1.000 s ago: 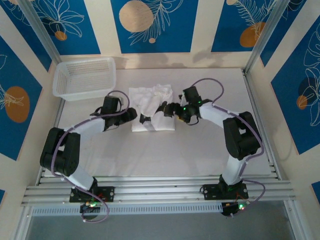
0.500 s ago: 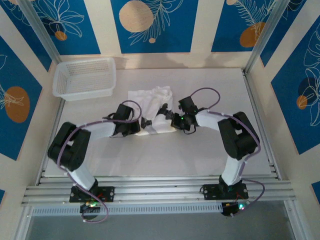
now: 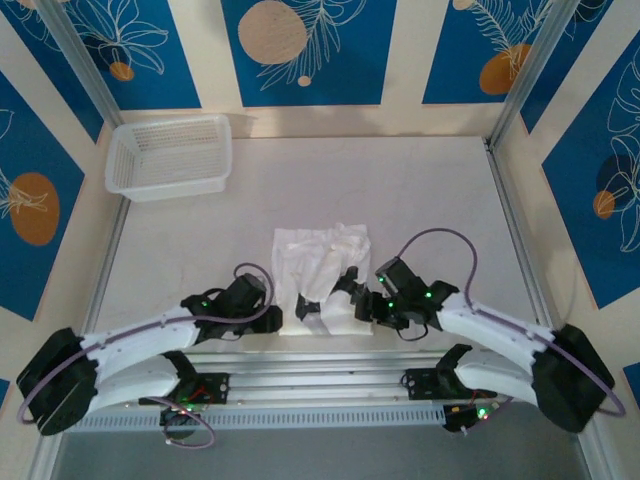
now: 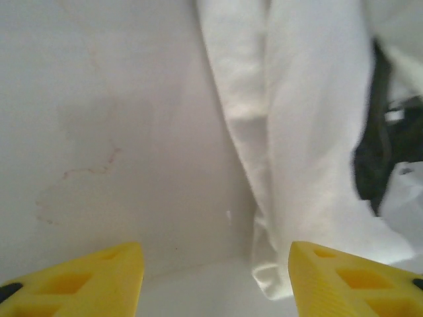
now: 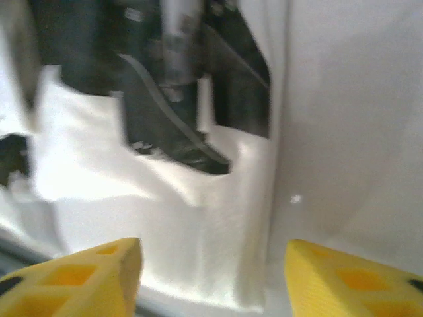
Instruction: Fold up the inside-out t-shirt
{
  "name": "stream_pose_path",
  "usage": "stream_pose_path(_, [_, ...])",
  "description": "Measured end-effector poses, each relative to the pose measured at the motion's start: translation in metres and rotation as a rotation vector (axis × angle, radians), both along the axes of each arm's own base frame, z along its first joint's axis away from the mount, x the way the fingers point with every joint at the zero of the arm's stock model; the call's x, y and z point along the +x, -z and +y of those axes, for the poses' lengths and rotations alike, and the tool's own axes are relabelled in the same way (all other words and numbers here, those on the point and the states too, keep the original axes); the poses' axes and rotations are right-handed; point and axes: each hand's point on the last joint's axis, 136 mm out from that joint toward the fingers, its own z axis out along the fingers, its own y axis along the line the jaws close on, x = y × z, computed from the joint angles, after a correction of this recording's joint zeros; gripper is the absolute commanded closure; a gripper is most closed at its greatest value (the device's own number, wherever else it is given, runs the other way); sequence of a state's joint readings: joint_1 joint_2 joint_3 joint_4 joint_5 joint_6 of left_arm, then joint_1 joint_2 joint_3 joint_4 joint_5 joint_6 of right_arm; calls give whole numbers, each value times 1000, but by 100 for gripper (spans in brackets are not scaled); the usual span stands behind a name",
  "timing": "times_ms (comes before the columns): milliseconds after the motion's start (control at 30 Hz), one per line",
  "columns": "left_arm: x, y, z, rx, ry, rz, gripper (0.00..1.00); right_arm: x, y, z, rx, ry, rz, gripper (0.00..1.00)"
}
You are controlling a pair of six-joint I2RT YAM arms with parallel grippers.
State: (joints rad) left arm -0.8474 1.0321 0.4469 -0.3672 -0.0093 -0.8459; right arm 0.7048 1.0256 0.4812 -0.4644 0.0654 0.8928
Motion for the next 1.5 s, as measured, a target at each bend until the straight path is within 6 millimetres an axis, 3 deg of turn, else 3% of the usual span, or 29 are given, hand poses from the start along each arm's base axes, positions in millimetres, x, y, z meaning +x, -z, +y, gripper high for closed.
stream_pose_path(67, [6,-18,-7,-35,-10,-30,40,7,-20,-1,22,16,-51,34])
stream_pose_path(133, [16,-38,-22,-81,-7,-55,41,25,-42,-2,48,56,-107,35])
stream_pose_path(233, [30,-54,-51,-126,13,-65,42,59,-59,-8,51,129,-149,36])
stream_pose_path(333, [42,-49,-76,-128,30,-47,45,88,-61,-11,31,172,-154,36])
stream_pose_path(433, [50,-28,-85,-91,23,-12,49,109,-56,-9,11,180,-139,37])
stream_pose_path(533, [52,-11,-87,-58,14,16,56,124,-50,-2,3,168,-124,38])
stream_pose_path(600, [54,-6,-89,-52,11,19,68,129,-46,3,4,156,-111,38])
stream_pose_path(700, [59,-6,-94,-71,-2,13,93,134,-38,9,5,145,-90,38])
stream_pose_path(767, [61,-9,-97,-85,-7,7,100,139,-37,12,6,137,-85,38])
stream_pose_path(867, [67,-14,-100,-108,-28,0,100,150,-36,17,3,131,-84,40])
stream_pose_path(1067, [87,-25,-96,-150,-73,-4,100,191,-35,24,-27,127,-104,65])
stream_pose_path(1267, [130,-54,-90,-226,-150,-45,100,229,-21,25,-51,147,-85,98])
stream_pose_path(1500, [194,-75,-68,-255,-238,-80,97,256,-29,11,-4,210,-66,100])
